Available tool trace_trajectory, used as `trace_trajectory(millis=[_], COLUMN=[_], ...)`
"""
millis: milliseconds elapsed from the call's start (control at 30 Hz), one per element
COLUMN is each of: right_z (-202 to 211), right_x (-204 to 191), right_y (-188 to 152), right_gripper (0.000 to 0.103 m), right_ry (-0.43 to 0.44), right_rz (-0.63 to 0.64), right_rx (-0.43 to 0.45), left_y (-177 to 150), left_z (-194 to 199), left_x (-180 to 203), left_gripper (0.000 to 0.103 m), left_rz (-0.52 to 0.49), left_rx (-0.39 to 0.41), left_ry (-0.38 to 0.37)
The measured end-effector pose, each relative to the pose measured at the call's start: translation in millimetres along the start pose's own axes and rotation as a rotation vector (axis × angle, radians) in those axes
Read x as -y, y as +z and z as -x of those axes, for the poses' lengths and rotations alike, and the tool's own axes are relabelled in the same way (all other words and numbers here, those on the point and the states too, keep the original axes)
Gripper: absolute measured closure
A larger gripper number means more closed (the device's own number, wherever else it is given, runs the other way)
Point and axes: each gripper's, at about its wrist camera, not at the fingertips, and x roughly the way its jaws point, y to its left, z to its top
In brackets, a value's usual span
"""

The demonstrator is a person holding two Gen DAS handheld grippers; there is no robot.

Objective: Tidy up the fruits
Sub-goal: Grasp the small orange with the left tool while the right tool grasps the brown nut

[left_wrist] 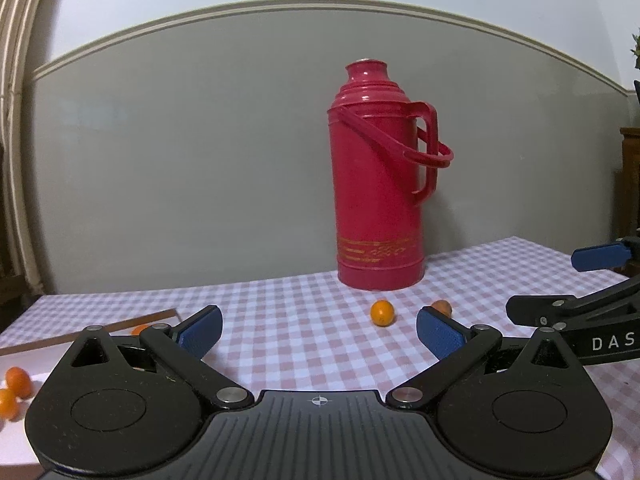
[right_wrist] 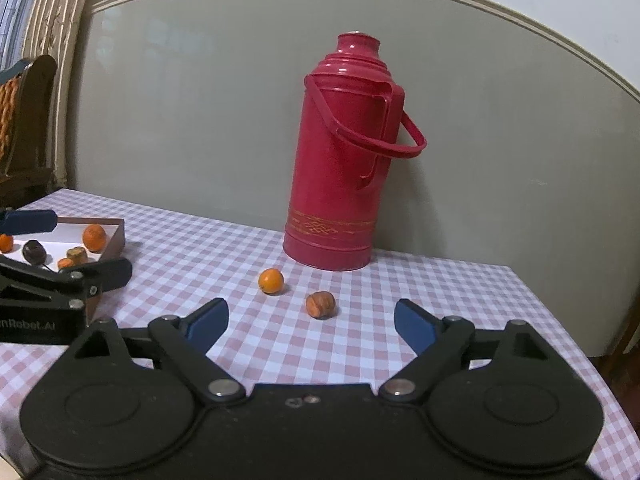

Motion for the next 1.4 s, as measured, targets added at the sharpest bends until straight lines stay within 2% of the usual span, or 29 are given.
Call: trace_trajectory(millis=[300, 600, 833, 900, 1133, 1200, 1233, 1400], right_z=[-48.3, -108.9, -150.0, -159.4, -182.9, -185.6, -186.2, -184.5], right_x=[15.2, 14.8, 18.6, 20.3, 29.0, 36.2, 40.8, 63.4], right_y=[5.7, 6.2, 4.1, 3.2, -1.7, -3.6, -5.1, -9.9], right_gripper=[0.030, 0.035, 0.045, 0.052, 0.059, 0.069, 0.070, 0.070], right_ry=[-0.021, -0.037, -0.038, -0.027, -0.021, -0.022, -0.028, -0.045], right_rz=[-0.067, -0.051, -0.037, -0.033, -0.026, -0.043, -0.050, -0.091], right_rx=[-0.035, -0.146, -0.213, -0.232, -0.262, -0.273, -0.276, -0.272], left_y=[-1.0, -3.7, -8.6, -8.7, -8.7, -8.4, -7.9, -5.9], left_z=[-57.0, -102.0, -131.8, -140.1, -162.2, -169.3, -173.8, -189.4], left_x=[-4.6, 7.4, 12.0, 14.9, 25.3, 29.6, 31.6, 45.1], left_gripper=[0.000, 0.000, 0.000, 0.000, 0.001, 0.011, 0.015, 0.016], left_rz=[0.022, 0.012, 0.014, 0.008, 0.024, 0.032, 0.039, 0.033], left_rx=[-0.062, -0.113, -0.175, -0.185, -0.204, -0.218, -0.227, -0.241], left_ry=[0.002, -0.008, -0.017, -0.018, -0.045, -0.063, -0.076, -0.097])
